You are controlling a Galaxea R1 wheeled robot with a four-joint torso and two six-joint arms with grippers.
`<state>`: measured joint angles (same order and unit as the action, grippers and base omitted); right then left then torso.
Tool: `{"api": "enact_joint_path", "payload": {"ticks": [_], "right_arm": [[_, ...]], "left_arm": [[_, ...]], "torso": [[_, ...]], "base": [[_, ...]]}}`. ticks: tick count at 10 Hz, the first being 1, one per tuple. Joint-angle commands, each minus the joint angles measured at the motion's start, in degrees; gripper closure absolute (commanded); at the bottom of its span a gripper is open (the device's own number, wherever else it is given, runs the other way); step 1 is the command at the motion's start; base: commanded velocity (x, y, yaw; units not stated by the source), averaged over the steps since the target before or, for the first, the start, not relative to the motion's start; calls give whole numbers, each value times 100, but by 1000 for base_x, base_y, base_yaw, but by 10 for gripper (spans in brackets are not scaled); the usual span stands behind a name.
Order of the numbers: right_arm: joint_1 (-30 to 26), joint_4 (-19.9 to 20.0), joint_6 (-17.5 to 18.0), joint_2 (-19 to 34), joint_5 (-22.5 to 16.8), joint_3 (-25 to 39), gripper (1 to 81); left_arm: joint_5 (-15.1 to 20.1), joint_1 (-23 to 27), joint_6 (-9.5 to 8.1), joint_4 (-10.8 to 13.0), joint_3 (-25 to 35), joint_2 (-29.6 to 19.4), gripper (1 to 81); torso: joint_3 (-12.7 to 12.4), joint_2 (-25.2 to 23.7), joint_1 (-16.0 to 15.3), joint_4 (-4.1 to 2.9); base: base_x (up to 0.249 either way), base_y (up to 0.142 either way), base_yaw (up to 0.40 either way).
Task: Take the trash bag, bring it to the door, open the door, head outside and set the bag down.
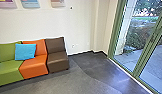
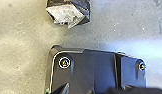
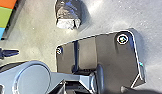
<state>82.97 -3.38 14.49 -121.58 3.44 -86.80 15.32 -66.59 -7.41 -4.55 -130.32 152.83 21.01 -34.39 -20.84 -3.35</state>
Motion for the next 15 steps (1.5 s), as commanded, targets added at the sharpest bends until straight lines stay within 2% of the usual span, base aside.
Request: {"api": "enact_joint_path", "payload": {"ticks": [1, 2, 6, 7, 10, 15], "right_arm": [[-390, 74, 115, 412, -291, 243, 10], [-460, 74, 124, 421, -300, 278, 10], [-715, 74, 141, 544, -361, 419, 10], [-751, 74, 141, 553, -370, 419, 10], [-987, 65, 238, 702, -396, 489, 10], [-1787, 215, 300, 790, -1047, 674, 10]], "left_arm": [[436, 554, -15, -450, -240, -59, 10], [462, 615, -23, -520, -266, -51, 10], [814, 958, -32, -547, -504, 81, 10], [885, 1028, -50, -547, -600, 143, 10], [955, 1142, -67, -626, -618, 187, 10], [981, 1257, -67, -775, -618, 213, 10]], "torso": [[0, -553, -356, 0], [0, -748, -479, 0], [0, -1519, -963, 0], [290, -1721, -1088, 0], [768, -2252, -1421, 0], [1628, -3226, -2043, 0]], "base": [[0, 0, 0], [0, 0, 0], [0, 0, 0], [0, 0, 0], [0, 0, 0], [0, 0, 0]]}}
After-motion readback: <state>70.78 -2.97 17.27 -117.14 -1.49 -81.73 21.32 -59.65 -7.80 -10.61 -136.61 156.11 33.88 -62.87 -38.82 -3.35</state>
